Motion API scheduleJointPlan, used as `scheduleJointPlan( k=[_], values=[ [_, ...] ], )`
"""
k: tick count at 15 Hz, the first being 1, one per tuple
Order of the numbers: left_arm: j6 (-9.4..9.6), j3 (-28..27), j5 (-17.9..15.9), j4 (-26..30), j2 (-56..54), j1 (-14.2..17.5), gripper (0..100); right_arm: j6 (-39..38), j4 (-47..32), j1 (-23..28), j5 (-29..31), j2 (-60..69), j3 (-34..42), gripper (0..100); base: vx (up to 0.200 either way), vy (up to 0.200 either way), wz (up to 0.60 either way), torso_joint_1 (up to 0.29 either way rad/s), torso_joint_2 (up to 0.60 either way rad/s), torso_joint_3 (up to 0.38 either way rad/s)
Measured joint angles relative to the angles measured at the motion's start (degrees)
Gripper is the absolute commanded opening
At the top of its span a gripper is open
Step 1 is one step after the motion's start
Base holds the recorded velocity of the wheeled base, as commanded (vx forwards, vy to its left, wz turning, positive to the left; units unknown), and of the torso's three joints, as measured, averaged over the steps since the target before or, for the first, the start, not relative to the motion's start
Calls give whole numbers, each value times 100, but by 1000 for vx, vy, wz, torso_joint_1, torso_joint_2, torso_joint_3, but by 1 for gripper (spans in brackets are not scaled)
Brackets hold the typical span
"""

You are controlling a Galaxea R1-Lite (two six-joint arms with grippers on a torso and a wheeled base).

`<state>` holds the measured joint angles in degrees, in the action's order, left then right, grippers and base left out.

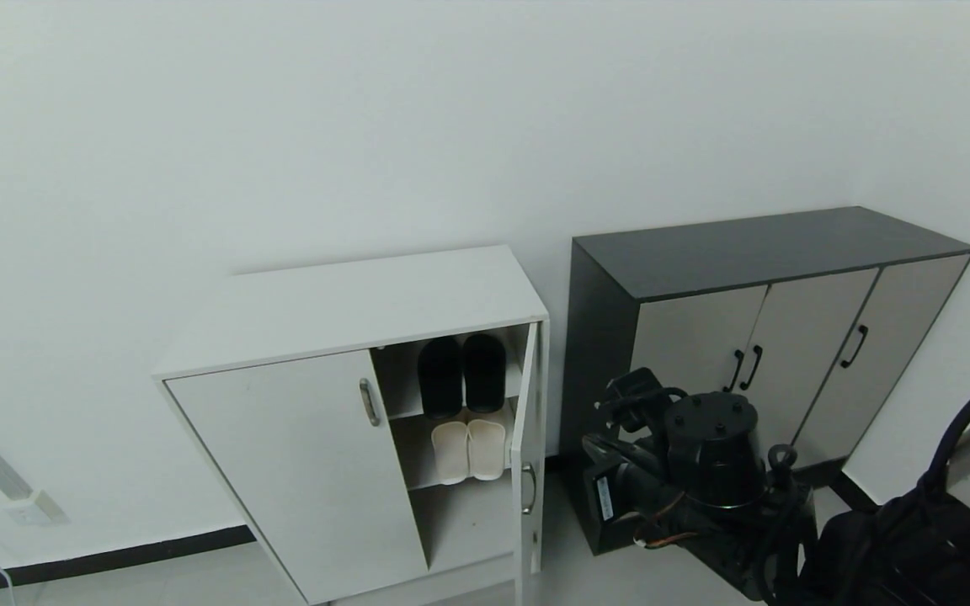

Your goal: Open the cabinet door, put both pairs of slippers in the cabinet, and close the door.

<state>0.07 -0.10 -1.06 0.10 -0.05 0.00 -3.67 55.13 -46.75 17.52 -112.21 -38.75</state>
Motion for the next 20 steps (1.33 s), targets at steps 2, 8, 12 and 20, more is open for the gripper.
scheduleJointPlan(
  k=[2,8,12,20],
  values=[
    [2,0,0,0,0,0,0,1,7,-16,-1,-11,37,0,0,0,600,-2,2,2],
    [2,0,0,1,0,-5,0,-12,121,9,-291,-18,174,0,0,0,200,0,1,1],
    [6,0,-6,0,0,0,0,239,432,80,-288,30,364,0,0,0,0,0,0,0],
    [9,0,-9,0,0,0,0,407,391,417,-268,-132,625,0,0,0,0,0,0,0]
  ],
)
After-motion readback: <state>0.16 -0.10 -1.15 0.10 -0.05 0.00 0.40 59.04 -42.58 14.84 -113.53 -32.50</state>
